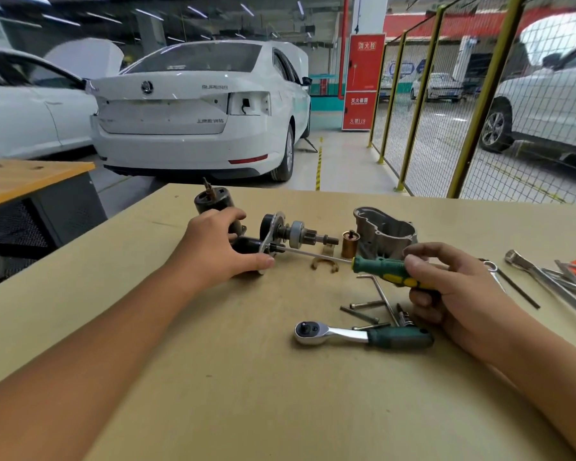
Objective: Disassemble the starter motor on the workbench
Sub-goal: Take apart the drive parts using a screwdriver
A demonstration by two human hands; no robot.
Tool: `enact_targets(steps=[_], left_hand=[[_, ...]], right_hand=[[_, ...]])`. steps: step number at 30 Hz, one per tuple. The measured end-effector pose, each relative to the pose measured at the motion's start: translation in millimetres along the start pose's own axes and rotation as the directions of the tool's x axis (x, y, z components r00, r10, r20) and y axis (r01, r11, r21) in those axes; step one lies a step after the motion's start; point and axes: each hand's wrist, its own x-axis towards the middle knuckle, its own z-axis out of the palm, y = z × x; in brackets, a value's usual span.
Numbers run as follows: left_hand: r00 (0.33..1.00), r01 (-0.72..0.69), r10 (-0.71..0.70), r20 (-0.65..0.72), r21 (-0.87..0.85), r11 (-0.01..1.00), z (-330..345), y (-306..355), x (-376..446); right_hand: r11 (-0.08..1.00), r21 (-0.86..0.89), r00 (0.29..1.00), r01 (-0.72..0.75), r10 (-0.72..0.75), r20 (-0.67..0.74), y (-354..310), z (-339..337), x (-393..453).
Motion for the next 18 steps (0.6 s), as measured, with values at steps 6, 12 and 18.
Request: enact_targets(steps=[6,12,18], left_hand=[[1.0,-0.009,0.008,-0.025,-0.002,1.0,3.7,-1.8,-2.5],[0.994,-0.083,0.083,-0.066,0.01,0.997,8.4,6.3,-9.3],[0.975,-0.204,0.206,-0.087,0.034,0.978,12.8,12.0,-13.5]], right_hand=[[0.999,-0.033,1.0,0.007,-0.007,0.001,2.8,5.3,-2.4],[0.999,-0.049,1.0,0.02,-0.019,0.005,-0.2,1.4,-3.2],[0.999,-0.049,1.0,0.006,-0.005,0.016,-0.7,5.6,-5.4]])
